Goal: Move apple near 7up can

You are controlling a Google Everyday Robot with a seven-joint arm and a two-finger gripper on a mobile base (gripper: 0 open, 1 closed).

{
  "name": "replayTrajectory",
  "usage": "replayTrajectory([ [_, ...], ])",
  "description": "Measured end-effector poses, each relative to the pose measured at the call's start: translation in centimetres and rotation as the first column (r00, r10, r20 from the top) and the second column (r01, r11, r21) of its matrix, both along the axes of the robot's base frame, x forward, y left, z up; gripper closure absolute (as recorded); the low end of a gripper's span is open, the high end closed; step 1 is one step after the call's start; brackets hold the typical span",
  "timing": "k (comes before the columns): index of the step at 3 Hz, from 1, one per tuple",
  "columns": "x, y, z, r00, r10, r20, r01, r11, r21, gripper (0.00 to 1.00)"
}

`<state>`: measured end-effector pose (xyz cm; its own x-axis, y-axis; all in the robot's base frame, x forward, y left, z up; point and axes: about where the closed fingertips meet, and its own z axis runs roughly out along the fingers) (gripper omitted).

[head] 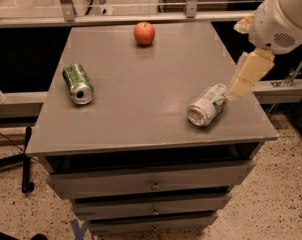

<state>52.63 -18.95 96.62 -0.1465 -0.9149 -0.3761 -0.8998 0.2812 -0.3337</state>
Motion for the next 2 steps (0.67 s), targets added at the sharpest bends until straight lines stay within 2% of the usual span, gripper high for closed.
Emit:
replayTrajectory([
  [1, 8.9, 3.4, 0.9, 0.989, 0.012, 0.147, -0.04, 0.981, 0.188, 0.0],
  [2, 15.0, 5.6, 1.4, 0.9733, -0.006, 0.23, -0.071, 0.942, 0.328, 0.0],
])
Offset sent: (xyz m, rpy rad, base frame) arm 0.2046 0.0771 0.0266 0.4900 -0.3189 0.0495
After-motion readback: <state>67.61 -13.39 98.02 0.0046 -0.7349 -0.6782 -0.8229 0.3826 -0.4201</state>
